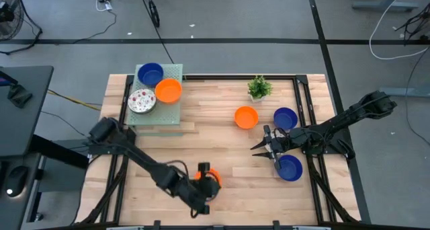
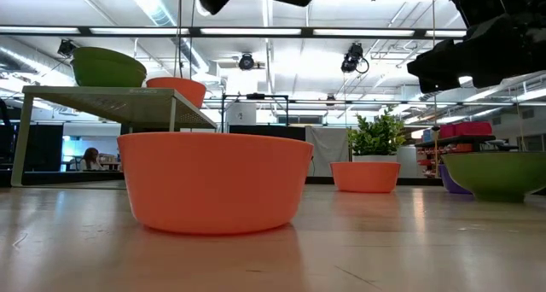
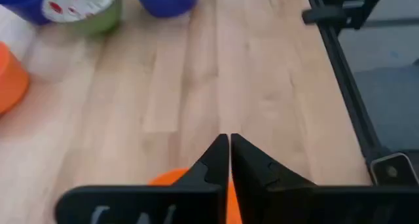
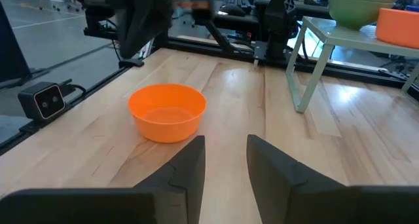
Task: Pick & Place Mini bowls
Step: Stack the orange bowl on the orange bowls on the shelf
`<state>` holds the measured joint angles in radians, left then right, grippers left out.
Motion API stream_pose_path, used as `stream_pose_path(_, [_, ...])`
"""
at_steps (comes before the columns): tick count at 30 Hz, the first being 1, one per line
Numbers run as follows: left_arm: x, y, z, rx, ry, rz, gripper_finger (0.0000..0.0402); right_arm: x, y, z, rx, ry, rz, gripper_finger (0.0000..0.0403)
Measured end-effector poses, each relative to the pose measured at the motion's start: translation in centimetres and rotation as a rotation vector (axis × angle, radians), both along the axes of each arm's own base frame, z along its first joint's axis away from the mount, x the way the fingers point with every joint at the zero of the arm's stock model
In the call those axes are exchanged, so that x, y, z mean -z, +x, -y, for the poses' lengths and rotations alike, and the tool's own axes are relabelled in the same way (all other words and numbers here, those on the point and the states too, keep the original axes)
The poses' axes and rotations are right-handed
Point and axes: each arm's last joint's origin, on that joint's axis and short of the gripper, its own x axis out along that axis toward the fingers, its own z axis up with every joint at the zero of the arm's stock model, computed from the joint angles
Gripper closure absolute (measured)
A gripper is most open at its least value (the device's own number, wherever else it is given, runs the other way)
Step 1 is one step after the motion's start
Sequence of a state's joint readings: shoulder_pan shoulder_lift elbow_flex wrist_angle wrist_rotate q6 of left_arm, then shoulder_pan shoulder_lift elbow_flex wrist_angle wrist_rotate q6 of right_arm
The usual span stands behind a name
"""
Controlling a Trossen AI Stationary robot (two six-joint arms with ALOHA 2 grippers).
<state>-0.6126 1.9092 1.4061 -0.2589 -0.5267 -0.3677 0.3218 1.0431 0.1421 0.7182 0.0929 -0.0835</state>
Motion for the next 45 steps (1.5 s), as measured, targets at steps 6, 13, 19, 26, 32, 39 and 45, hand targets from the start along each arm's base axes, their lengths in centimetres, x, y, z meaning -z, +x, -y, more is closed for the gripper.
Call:
stream_pose_path(6, [-0.4,-0.8,0.5,-0.167,-0.014,-0.176,0.0307,0.0,0.0,0.0,-0.001,0.025,-0.002,0.0289])
stream_pose_path(13, [1.4,-2.8,-2.0,-0.592,-0.169,-0.368,0.0237,0.1,0.0,0.0,0.005,0.044,-0.024,0.0289])
stream_pose_path(19, [3.6,-2.8,-3.1,-0.688,-0.253,-0.374,0.0241,0.2,0.0,0.0,0.006,0.043,-0.026,0.0289])
stream_pose_path(26, [5.3,-2.1,-4.4,-0.708,-0.281,-0.378,0.028,0.1,0.0,0.0,0.005,0.039,-0.025,0.0289])
stream_pose_path(32, [5.9,-1.5,-4.8,-0.656,-0.315,-0.365,0.0329,0.2,0.0,0.0,0.006,0.039,-0.026,0.0289])
stream_pose_path(39, [5.6,-0.8,-5.0,-0.61,-0.333,-0.34,0.0393,0.2,0.0,0.0,0.006,0.038,-0.026,0.0289])
stream_pose_path(45, [3.4,-0.4,-6.9,-0.648,-0.372,-0.313,0.0395,0.1,0.0,0.0,0.007,0.039,-0.023,0.0289])
